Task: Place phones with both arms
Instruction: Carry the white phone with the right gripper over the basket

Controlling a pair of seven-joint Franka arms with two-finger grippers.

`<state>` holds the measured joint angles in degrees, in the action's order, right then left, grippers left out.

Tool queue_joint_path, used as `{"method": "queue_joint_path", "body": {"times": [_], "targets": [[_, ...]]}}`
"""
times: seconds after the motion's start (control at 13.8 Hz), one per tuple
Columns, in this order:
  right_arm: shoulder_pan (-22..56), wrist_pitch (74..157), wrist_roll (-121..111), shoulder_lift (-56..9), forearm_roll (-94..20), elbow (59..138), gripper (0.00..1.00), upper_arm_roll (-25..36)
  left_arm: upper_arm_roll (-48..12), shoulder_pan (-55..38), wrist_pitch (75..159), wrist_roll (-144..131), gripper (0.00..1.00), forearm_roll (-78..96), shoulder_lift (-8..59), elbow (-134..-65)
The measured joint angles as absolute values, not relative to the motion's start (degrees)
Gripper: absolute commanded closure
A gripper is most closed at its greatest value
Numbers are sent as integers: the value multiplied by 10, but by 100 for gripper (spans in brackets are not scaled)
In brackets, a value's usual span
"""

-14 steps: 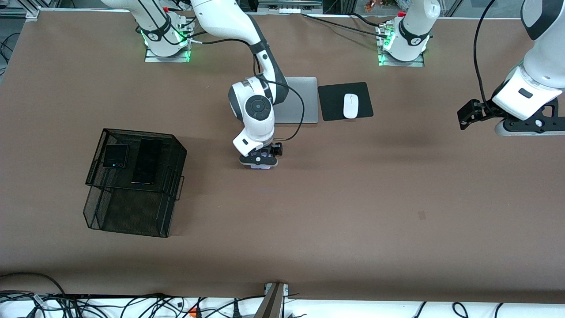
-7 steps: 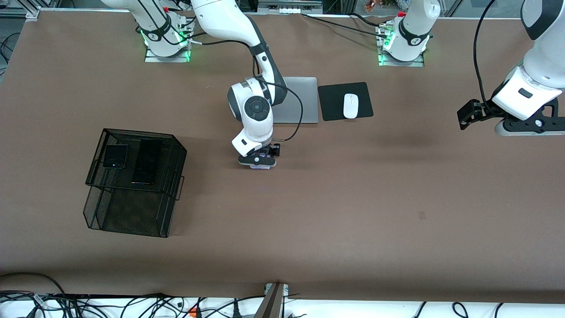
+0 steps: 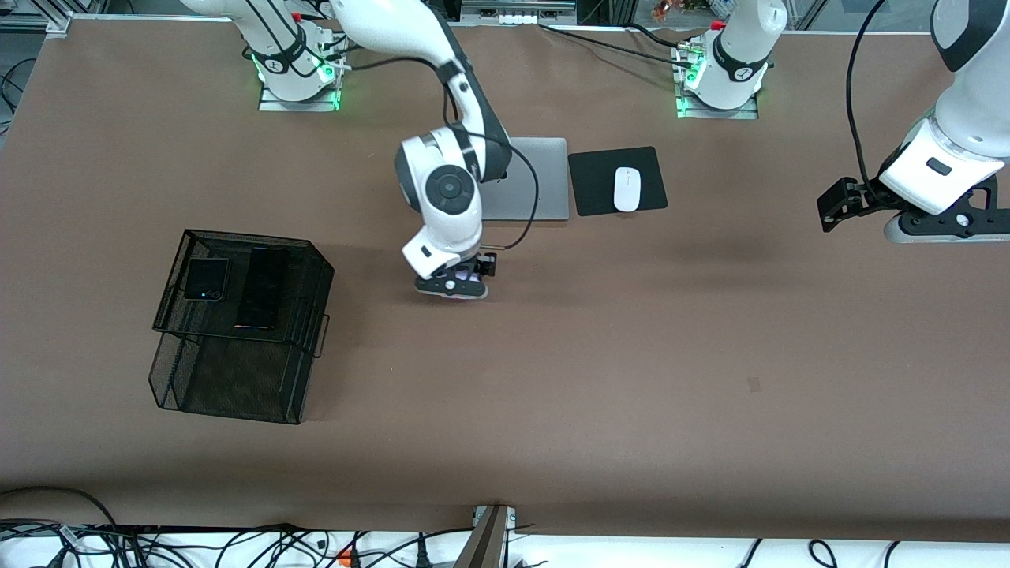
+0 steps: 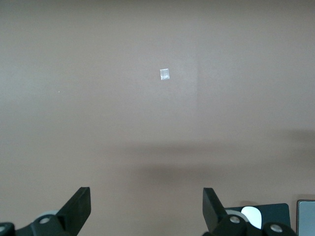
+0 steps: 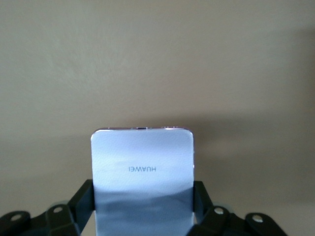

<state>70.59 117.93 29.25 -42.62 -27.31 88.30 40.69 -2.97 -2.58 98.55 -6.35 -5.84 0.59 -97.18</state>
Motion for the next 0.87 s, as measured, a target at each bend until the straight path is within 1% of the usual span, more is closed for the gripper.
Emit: {"method": "queue_joint_path", "body": {"times": [0.22,0.36,0.51,0.58,0.73,0.87], "targets": [[706,1019,236,-372,-273,829,100,499,-30,-26,985,-63,0,-58,6,-972],[704,962,166,-359,-273,817,100,564,-30,-26,985,-63,0,-58,6,-972],[690,945,85,-362,-272,818,100,611,-30,-26,985,-63,0,-58,6,-972],[669,944,46,-364,-272,819,100,623,-30,-26,985,-63,0,-58,6,-972],[604,947,-25,-370,-272,815,100,626,-30,-26,985,-63,0,-58,7,-972],[535,953,-83,-387,-273,792,100,622,-30,-26,985,-63,0,-58,7,-972]]}}
